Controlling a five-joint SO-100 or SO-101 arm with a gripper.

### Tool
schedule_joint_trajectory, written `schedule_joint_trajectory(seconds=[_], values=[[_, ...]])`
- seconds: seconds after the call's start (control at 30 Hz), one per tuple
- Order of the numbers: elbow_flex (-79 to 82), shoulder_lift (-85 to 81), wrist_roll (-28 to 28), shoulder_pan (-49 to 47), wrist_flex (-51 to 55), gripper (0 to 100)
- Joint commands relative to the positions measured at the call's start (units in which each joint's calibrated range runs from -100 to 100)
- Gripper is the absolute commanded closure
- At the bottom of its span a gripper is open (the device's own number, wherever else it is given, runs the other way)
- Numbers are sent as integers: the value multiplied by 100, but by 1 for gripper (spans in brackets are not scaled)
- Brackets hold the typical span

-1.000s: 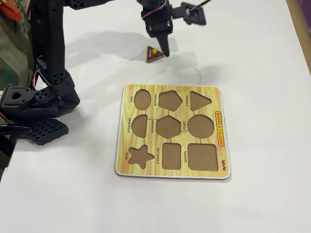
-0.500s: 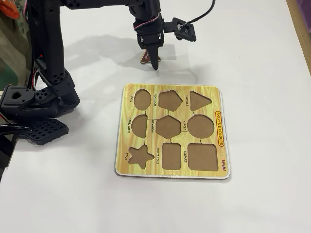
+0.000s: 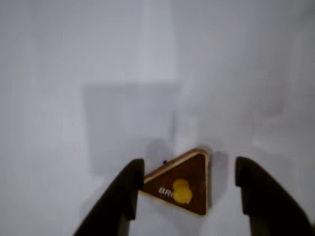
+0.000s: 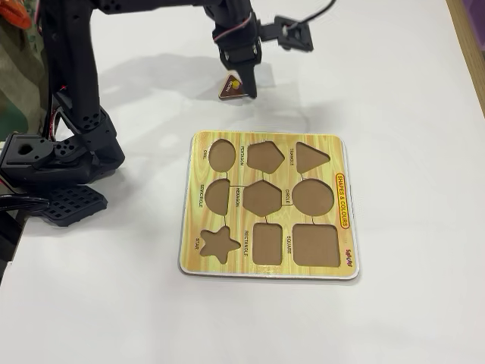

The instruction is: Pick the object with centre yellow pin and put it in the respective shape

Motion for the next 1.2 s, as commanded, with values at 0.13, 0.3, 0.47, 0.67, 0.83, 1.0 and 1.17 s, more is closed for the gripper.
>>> schedule_joint_trajectory(seconds=[0.13, 0.3, 0.47, 0.67, 0.83, 1.0, 1.17], values=[[351, -550, -11, 71, -11, 79], [827, -1077, -11, 188, -11, 79], [1061, -1269, -11, 334, -72, 79], [1052, -1261, -11, 305, -89, 79], [1043, -1228, -11, 188, -89, 79], [962, -976, -11, -56, -89, 79], [962, -943, -11, -173, -89, 79]])
